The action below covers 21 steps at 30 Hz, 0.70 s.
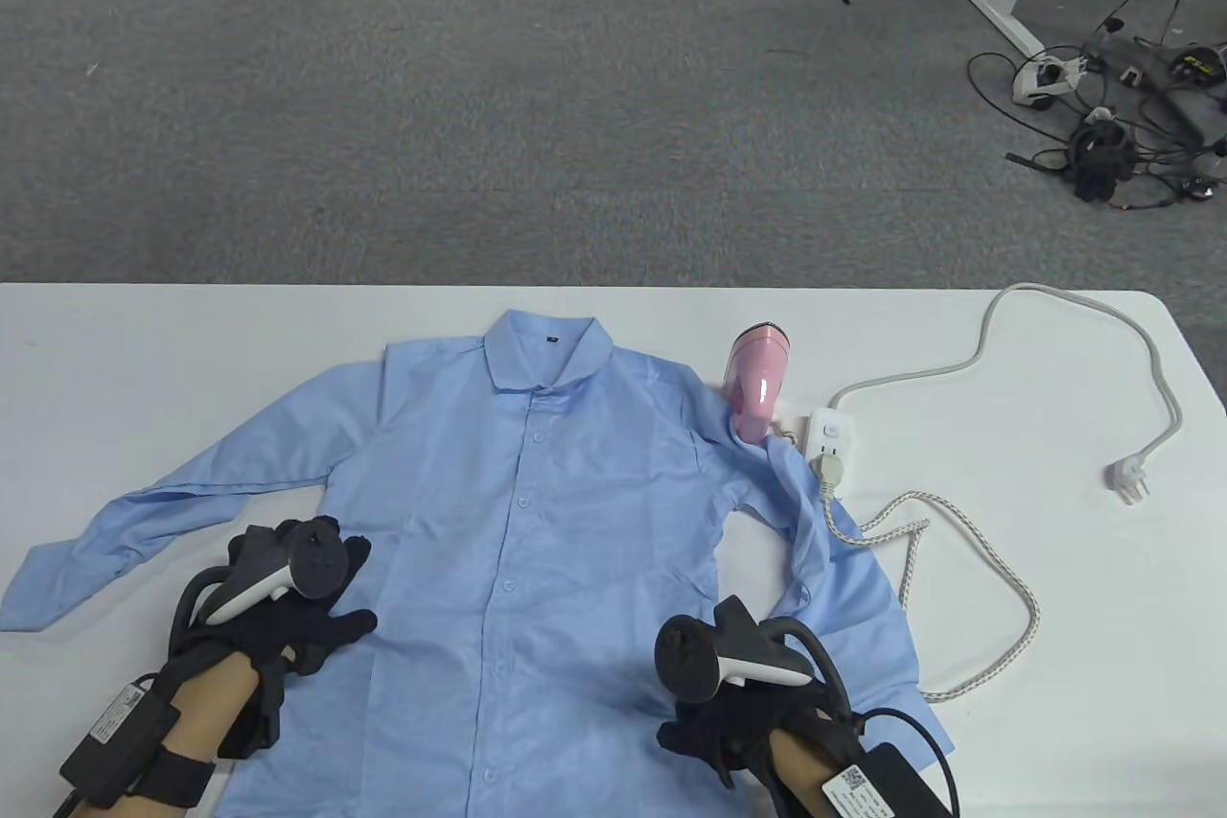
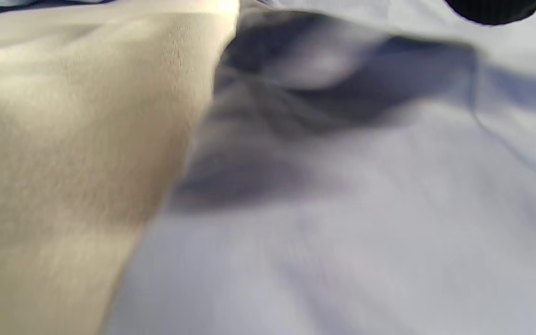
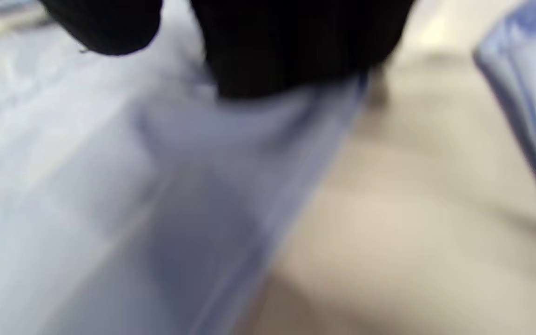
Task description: Iron long-sleeve shirt with electric iron on table
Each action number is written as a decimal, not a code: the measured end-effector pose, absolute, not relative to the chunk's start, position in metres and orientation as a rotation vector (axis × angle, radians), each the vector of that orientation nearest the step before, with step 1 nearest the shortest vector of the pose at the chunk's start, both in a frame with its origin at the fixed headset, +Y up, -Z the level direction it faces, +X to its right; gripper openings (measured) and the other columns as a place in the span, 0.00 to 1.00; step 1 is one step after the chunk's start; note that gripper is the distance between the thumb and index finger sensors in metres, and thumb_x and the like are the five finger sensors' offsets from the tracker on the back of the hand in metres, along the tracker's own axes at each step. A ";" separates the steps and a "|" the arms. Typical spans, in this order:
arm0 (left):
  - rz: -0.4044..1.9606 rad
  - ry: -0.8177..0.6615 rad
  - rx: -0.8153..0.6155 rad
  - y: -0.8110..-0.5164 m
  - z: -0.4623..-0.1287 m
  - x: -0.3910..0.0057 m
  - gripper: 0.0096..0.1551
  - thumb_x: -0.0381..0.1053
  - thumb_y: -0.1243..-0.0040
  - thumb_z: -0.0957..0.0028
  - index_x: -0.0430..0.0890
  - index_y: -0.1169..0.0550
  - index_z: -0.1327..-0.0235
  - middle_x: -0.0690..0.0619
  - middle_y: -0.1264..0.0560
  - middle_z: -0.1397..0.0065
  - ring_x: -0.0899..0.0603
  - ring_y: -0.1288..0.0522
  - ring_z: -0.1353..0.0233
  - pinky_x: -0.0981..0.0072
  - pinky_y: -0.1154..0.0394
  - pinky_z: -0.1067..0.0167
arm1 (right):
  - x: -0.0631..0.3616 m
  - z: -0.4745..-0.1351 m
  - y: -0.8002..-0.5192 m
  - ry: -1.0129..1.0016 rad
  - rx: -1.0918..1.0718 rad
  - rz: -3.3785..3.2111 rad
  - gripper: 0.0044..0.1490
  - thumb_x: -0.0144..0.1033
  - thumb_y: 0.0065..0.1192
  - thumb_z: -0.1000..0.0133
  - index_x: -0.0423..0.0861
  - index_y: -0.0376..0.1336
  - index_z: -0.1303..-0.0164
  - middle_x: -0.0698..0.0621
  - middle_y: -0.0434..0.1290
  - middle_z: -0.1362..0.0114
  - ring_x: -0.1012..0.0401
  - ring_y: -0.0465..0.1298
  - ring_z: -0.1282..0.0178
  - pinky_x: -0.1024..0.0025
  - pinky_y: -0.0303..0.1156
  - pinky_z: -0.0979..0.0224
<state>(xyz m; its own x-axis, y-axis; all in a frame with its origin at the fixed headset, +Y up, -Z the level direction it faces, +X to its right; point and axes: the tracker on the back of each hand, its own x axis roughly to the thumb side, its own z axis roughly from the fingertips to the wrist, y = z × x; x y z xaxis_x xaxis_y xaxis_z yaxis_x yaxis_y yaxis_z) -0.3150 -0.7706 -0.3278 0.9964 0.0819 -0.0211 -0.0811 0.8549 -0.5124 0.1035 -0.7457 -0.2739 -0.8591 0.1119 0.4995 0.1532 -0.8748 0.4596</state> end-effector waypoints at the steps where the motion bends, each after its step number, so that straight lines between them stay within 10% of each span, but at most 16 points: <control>1: 0.092 0.002 -0.533 -0.769 -0.330 -0.316 0.51 0.76 0.54 0.58 0.68 0.59 0.24 0.59 0.72 0.16 0.42 0.74 0.14 0.36 0.77 0.30 | 0.104 -0.276 -0.743 -0.778 -0.801 -2.919 0.38 0.58 0.51 0.52 0.41 0.78 0.57 0.39 0.79 0.42 0.41 0.73 0.32 0.21 0.49 0.35; 8: 0.120 0.078 -0.502 -0.771 -0.354 -0.320 0.47 0.74 0.58 0.55 0.68 0.58 0.24 0.59 0.70 0.15 0.42 0.72 0.13 0.36 0.76 0.29 | 0.113 -0.340 -0.731 -0.380 -0.374 -3.372 0.41 0.57 0.53 0.51 0.40 0.67 0.38 0.36 0.67 0.29 0.36 0.66 0.28 0.27 0.58 0.36; 14: 0.105 0.275 -0.485 -0.778 -0.398 -0.341 0.43 0.72 0.60 0.54 0.68 0.55 0.24 0.59 0.66 0.13 0.41 0.68 0.12 0.36 0.73 0.27 | 0.103 -0.402 -0.754 -0.420 -0.019 -3.359 0.50 0.59 0.51 0.50 0.43 0.44 0.24 0.38 0.41 0.20 0.34 0.47 0.21 0.26 0.51 0.32; 21: 0.337 0.598 -0.574 -0.806 -0.428 -0.409 0.42 0.71 0.63 0.54 0.67 0.52 0.24 0.62 0.62 0.14 0.46 0.65 0.12 0.38 0.72 0.25 | 0.105 -0.447 -0.786 -0.660 0.180 -3.321 0.50 0.59 0.50 0.50 0.43 0.43 0.25 0.38 0.41 0.21 0.36 0.44 0.22 0.27 0.47 0.32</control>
<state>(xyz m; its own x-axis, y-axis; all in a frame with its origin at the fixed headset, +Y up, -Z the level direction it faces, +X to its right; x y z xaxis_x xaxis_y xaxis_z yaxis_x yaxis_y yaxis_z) -0.4087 -0.8056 -0.4285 0.7798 0.1336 -0.6116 -0.4546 0.7926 -0.4064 0.1054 -0.7862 -0.4467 -0.9635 0.2214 -0.1504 -0.2620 -0.8946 0.3621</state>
